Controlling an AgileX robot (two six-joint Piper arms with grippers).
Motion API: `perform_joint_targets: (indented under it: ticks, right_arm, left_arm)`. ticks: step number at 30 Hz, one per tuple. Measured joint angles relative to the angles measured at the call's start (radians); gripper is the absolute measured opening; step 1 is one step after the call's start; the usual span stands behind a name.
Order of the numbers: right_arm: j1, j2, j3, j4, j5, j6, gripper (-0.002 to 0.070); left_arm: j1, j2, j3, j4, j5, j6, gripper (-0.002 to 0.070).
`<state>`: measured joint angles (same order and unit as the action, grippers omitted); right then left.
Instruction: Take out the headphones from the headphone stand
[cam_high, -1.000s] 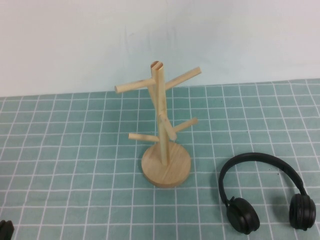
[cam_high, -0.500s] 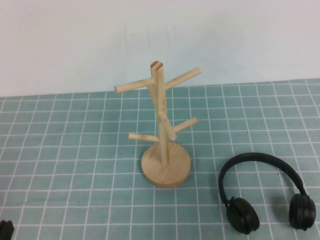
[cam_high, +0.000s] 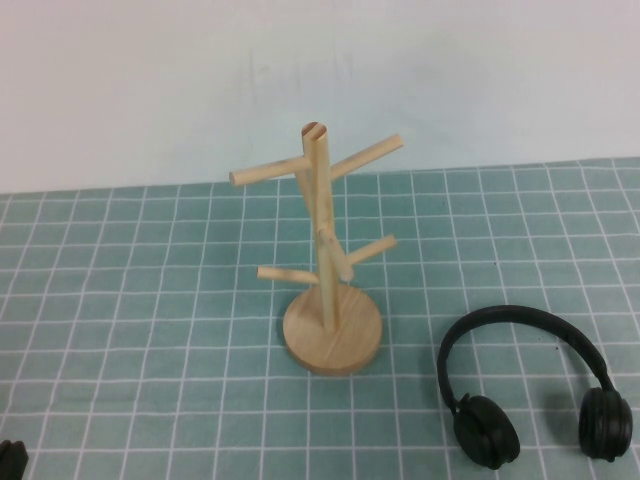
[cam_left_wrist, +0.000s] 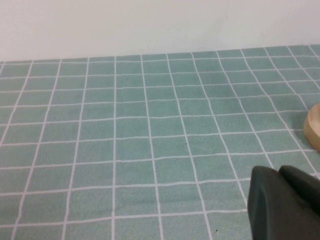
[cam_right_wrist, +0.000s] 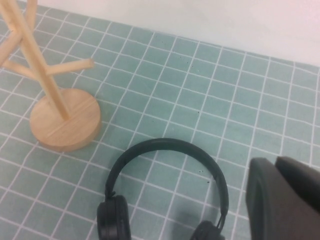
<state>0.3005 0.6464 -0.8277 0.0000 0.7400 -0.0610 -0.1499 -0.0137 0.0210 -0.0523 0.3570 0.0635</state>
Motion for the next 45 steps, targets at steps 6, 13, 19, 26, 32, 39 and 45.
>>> perform_joint_targets:
  ticks: [6,13,19,26,32,39,45]
  right_arm:
    - [-0.083,-0.132,0.098,-0.046,-0.119,0.008,-0.0008]
    - [-0.238,-0.386,0.428,-0.026,-0.413,0.033,-0.0008]
    - [-0.283,-0.562,0.678,-0.028,-0.542,0.038,-0.0008]
    - [-0.296,-0.687,0.843,0.016,-0.401,0.072,-0.0008]
    - [-0.300,-0.683,0.848,0.018,-0.424,0.070,-0.0008]
    - [-0.300,-0.681,0.848,0.016,-0.424,0.070,-0.0008]
    - [-0.300,-0.681,0.848,0.016,-0.424,0.070,-0.0008]
  left_arm:
    - [0.000,0.000,0.000,0.000,0.000,0.000,-0.0006]
    - [0.000,0.000,0.000,0.000,0.000,0.000,-0.0006]
    - [0.000,0.000,0.000,0.000,0.000,0.000,-0.0006]
    - [0.000,0.000,0.000,0.000,0.000,0.000,-0.0006]
    - [0.000,0.000,0.000,0.000,0.000,0.000,-0.0006]
    - [0.000,0.000,0.000,0.000,0.000,0.000,-0.0006]
    - [0.000,0.000,0.000,0.000,0.000,0.000,-0.0006]
